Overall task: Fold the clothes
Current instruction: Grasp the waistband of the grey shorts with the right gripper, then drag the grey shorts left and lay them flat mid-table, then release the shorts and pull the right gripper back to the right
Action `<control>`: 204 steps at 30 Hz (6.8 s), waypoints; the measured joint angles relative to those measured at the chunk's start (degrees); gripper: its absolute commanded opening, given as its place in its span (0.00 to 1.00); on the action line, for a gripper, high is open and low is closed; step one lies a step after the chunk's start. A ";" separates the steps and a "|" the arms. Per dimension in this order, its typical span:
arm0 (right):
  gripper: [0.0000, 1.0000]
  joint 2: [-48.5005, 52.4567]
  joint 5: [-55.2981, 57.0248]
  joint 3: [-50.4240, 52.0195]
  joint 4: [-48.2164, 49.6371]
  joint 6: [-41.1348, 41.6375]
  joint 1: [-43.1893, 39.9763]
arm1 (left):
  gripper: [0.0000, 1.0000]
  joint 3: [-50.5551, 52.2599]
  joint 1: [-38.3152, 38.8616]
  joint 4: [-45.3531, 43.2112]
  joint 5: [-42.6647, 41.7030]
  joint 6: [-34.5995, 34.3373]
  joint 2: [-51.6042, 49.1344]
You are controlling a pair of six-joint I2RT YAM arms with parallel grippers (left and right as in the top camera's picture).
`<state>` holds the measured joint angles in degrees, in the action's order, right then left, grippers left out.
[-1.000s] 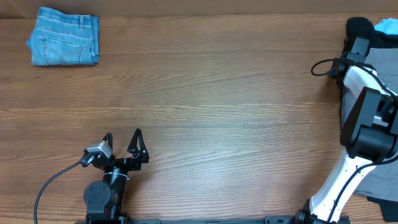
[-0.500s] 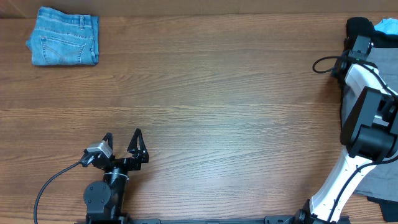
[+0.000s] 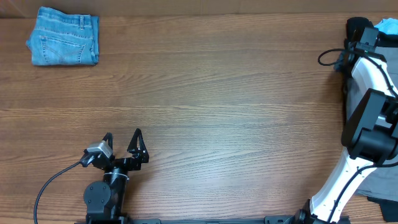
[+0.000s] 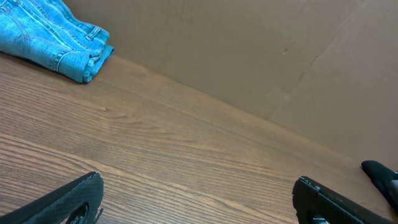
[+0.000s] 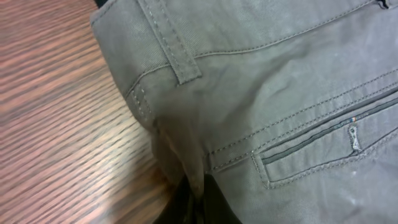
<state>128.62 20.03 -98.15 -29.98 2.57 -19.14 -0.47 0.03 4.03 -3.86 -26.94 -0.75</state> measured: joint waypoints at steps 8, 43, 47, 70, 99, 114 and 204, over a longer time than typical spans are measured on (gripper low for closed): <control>0.88 -0.33 -1.70 0.00 0.70 0.33 0.04 | 1.00 0.00 0.00 0.00 0.00 0.00 0.00; 0.06 6.62 2.21 -1.66 7.34 -1.42 -1.90 | 1.00 0.00 0.00 0.00 0.00 0.00 0.00; 0.04 6.62 1.66 -1.95 6.29 -1.05 -2.21 | 1.00 0.00 0.00 0.00 0.00 0.00 0.00; 0.04 6.51 -0.15 -11.67 -6.29 3.26 -2.51 | 1.00 0.00 0.00 0.02 0.00 0.00 0.00; 0.04 -2.84 -27.15 -11.89 -6.80 16.96 38.51 | 1.00 0.00 0.00 0.00 0.00 0.00 0.00; 0.18 0.92 -27.96 -11.89 -5.66 19.85 63.34 | 1.00 0.00 0.00 0.00 0.00 0.00 0.00; 1.00 -8.35 -44.48 -14.43 -36.54 13.29 29.57 | 1.00 0.00 0.00 0.00 0.00 0.00 0.00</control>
<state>120.27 -24.45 -112.57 -66.52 15.86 10.44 -0.47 0.03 4.03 -3.86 -26.94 -0.75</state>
